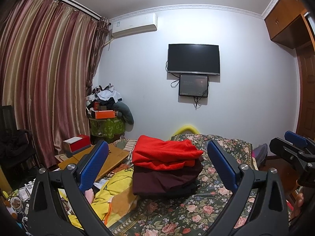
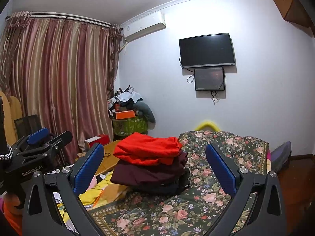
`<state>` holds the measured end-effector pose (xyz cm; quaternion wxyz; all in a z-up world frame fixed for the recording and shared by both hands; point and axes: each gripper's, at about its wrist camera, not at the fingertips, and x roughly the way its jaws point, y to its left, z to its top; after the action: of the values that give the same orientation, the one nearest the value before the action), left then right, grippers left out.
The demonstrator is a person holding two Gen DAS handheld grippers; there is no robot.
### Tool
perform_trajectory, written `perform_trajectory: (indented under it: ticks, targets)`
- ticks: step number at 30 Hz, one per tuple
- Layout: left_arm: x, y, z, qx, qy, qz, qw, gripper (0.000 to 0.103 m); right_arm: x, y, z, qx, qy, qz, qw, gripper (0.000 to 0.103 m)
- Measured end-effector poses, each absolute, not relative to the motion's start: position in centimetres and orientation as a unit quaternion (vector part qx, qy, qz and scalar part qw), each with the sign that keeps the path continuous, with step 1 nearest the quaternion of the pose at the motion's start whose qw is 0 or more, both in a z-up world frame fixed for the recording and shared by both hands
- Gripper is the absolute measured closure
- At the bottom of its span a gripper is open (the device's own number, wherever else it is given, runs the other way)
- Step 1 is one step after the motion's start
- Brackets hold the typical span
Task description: Fold large clothes
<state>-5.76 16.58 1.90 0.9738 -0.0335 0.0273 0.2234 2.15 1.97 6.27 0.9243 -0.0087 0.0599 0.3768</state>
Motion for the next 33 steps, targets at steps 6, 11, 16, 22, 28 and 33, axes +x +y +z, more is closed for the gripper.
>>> perform_trajectory:
  ticks: [6, 11, 16, 22, 28, 33]
  targets:
    - [-5.6, 16.7, 1.8, -0.036, 0.03, 0.217, 0.975, 0.002, 2.2, 2.2, 6.5, -0.007, 0.063, 0.373, 0.926, 0.001]
    - [-5.4, 16.6, 1.7, -0.033, 0.034, 0.212, 0.976, 0.002, 2.3, 2.3, 6.5, -0.006, 0.066, 0.37, 0.927, 0.001]
    - [-5.4, 16.5, 1.7, -0.034, 0.034, 0.205, 0.977, 0.002, 2.3, 2.4, 6.4, -0.005, 0.066, 0.369, 0.927, 0.001]
    - [-5.2, 16.9, 1.7, -0.045, 0.039, 0.19, 0.98, 0.002, 2.5, 2.5, 6.5, -0.004, 0.069, 0.366, 0.928, 0.001]
    - [-5.1, 17.1, 1.5, -0.05, 0.042, 0.188, 0.98, 0.002, 2.5, 2.7, 6.4, -0.005, 0.07, 0.364, 0.929, 0.001]
    - [-5.1, 17.2, 1.4, -0.052, 0.042, 0.183, 0.981, 0.002, 2.4, 3.0, 6.2, -0.009, 0.071, 0.363, 0.929, 0.001]
